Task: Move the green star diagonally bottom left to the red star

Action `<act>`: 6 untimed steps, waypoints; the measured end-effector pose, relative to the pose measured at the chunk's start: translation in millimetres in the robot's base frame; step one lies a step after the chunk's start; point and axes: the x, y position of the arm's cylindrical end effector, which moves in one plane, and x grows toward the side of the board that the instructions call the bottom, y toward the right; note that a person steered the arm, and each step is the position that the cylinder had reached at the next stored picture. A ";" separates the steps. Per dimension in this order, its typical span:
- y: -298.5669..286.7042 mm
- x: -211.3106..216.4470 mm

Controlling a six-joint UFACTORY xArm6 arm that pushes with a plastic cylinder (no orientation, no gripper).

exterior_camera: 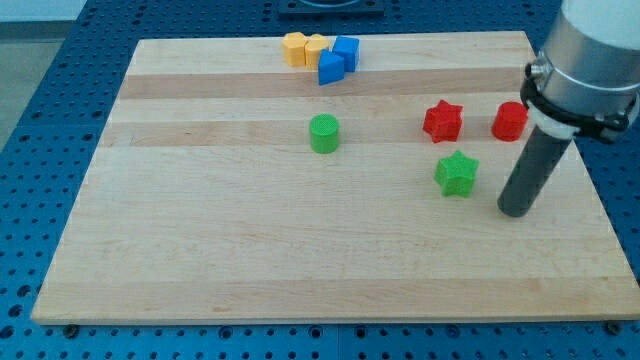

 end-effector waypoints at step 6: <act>-46.2 -18.2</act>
